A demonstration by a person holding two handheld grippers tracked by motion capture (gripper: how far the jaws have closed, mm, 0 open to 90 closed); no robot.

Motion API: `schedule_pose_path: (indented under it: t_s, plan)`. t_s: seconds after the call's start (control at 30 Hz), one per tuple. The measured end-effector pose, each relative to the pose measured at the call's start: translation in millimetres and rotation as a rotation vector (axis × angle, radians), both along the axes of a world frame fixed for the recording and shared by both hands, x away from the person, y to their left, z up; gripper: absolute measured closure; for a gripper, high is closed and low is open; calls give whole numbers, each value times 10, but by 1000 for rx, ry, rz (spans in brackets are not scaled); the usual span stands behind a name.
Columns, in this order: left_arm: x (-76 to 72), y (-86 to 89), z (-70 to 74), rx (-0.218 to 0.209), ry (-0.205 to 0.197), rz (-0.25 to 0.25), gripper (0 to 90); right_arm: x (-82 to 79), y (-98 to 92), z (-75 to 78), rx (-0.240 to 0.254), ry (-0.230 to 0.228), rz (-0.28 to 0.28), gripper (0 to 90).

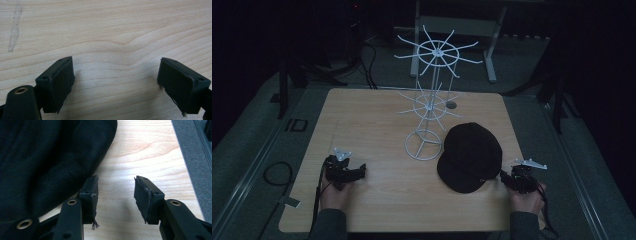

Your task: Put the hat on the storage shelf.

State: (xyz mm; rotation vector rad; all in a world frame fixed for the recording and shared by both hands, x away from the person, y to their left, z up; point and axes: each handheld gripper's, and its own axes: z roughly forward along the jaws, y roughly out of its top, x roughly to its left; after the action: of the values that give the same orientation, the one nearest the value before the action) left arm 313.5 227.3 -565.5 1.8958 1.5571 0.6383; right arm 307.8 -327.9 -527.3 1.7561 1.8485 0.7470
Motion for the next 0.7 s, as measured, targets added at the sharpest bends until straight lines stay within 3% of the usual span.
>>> schedule_pose_path:
  t_s: [0.27, 0.57, 0.7]
  plan:
    - [0, 0, 0, 0, 0, 0, 145, -24, 46, 198, 42, -55, 9, 496]
    - [0, 0, 0, 0, 0, 0, 145, 112, 165, 247, 72, -58, 17, 487]
    - [0, 0, 0, 0, 0, 0, 145, 215, 207, 181, 76, 2, 24, 481]
